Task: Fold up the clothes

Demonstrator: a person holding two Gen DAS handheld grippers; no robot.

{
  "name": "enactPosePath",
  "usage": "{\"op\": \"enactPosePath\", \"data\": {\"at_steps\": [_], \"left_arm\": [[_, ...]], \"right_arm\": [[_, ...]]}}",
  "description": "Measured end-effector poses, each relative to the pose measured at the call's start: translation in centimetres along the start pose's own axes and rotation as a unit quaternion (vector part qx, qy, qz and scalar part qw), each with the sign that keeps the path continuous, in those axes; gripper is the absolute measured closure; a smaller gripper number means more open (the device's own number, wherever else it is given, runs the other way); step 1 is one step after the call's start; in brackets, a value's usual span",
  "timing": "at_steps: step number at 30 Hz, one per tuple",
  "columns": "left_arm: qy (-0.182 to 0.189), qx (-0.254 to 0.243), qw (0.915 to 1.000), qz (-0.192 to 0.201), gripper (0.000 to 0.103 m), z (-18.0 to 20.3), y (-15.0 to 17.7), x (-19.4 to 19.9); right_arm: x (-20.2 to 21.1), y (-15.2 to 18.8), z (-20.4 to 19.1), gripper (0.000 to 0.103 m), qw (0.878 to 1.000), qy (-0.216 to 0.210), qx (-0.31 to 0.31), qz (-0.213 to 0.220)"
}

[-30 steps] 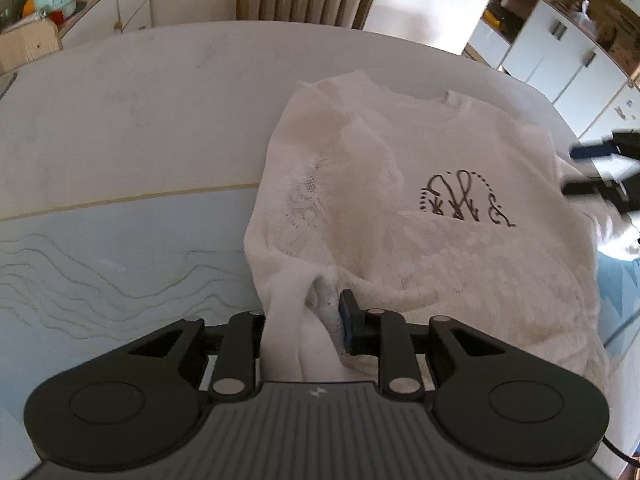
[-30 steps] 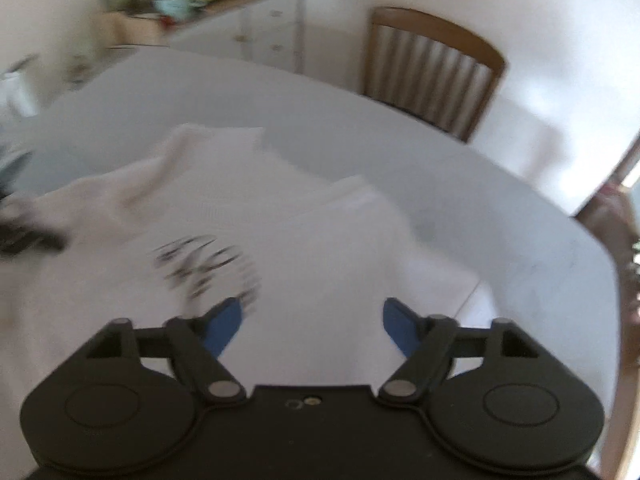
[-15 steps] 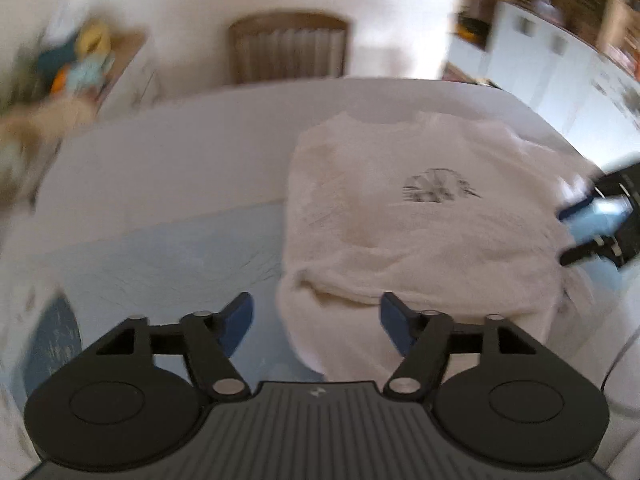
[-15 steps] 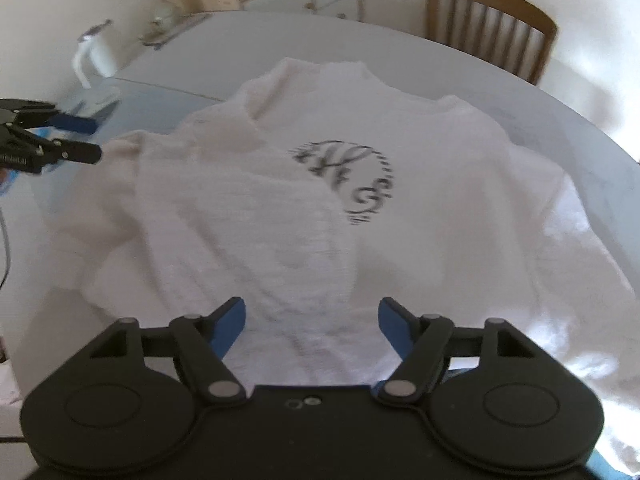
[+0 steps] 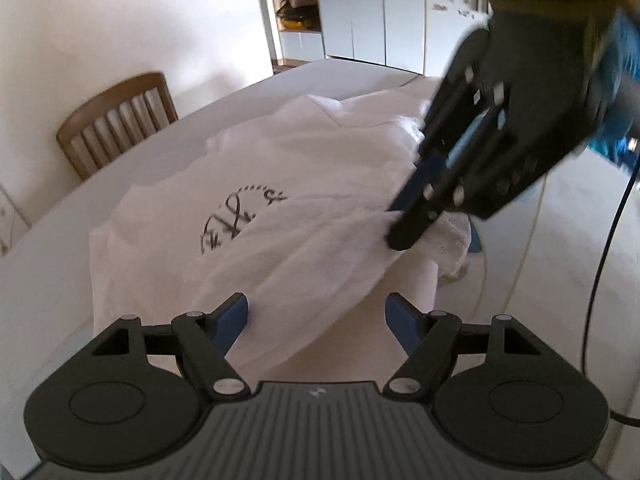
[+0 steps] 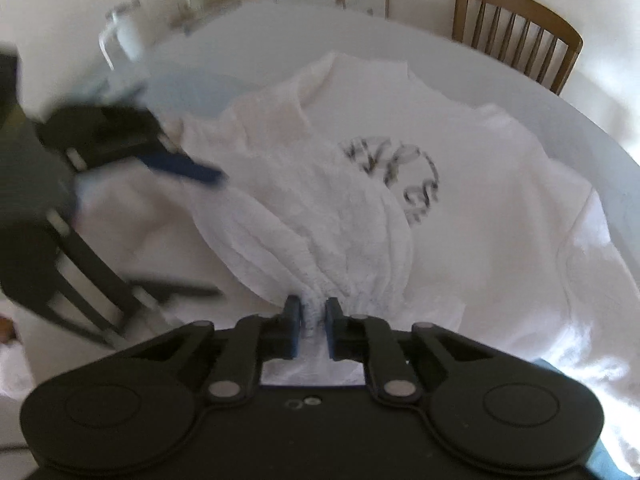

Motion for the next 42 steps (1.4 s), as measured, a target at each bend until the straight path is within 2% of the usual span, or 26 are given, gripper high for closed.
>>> {"op": "enactPosePath", "data": {"at_steps": [5,6,8,9,11,15,18,22,24,27,34,37,39,42], "left_arm": [[-0.02,-0.025,0.9992,0.024,0.029,0.4,-1.1,-1.1],[-0.025,-0.025,0.999,0.028,0.035,0.4,-1.3,-1.3],[-0.038,-0.022,0.9985,0.032,0.071,0.0,-1.6,-1.5],[-0.048,-0.019,0.9981,0.033,0.082,-0.3,-1.8,-1.7],[-0.055,-0.008,0.9977,0.038,0.09,-0.9,-2.4,-1.9],[-0.058,0.051,0.9958,0.05,0.093,-3.2,-3.0,-1.6],[-0.077,0.134,0.9859,0.064,0.093,-6.4,-3.4,-1.0],[-0.106,0.237,0.9631,0.07,0.093,-11.7,-3.5,-0.2],[-0.134,0.274,0.9493,0.076,0.093,-14.8,-3.0,0.3],[-0.176,0.339,0.9204,0.084,0.093,-19.8,-1.6,2.0],[-0.261,0.453,0.8479,0.088,0.093,-30.1,4.0,6.3],[-0.295,0.482,0.8211,0.081,0.093,-32.9,6.7,7.9],[-0.307,0.496,0.8087,0.072,0.093,-34.3,8.5,8.6],[-0.311,0.512,0.7991,0.055,0.093,-35.7,10.8,8.6]], "right_arm": [[1.8,-2.5,-0.9,0.0,0.998,-0.034,-0.011,0.043],[1.9,-2.8,-1.0,0.0,0.998,-0.038,-0.011,0.048],[1.9,-3.5,-1.1,0.0,0.998,-0.034,-0.016,0.058],[1.9,-3.5,-1.1,0.0,0.997,-0.037,-0.022,0.059],[1.8,-3.4,-1.1,0.0,0.997,-0.044,-0.033,0.06],[2.5,-3.7,-0.5,0.0,0.995,-0.047,-0.043,0.072],[3.8,-3.6,1.2,0.0,0.994,-0.019,-0.059,0.087],[4.0,-0.7,6.4,0.0,0.989,0.06,-0.115,0.066],[3.5,1.3,8.4,0.0,0.986,0.077,-0.144,0.041],[2.3,3.9,9.8,0.0,0.98,0.09,-0.175,0.013],[-0.3,6.1,10.2,0.0,0.964,0.061,-0.26,0.001],[-1.5,6.3,10.2,0.0,0.958,0.056,-0.28,-0.007],[-1.9,6.1,10.2,0.0,0.956,0.052,-0.29,-0.01],[-2.2,6.1,10.5,0.0,0.946,0.046,-0.319,-0.011]]}}
Point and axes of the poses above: each gripper's, at about its wrist camera, not at the fingertips, and x roughly against the way its jaws point, z to its right, y to its underside, the point moved 9 cm from there along -x, roughly the way its jaws point, and after that the axes turned 9 degrees about x, right-handed, at the moved point
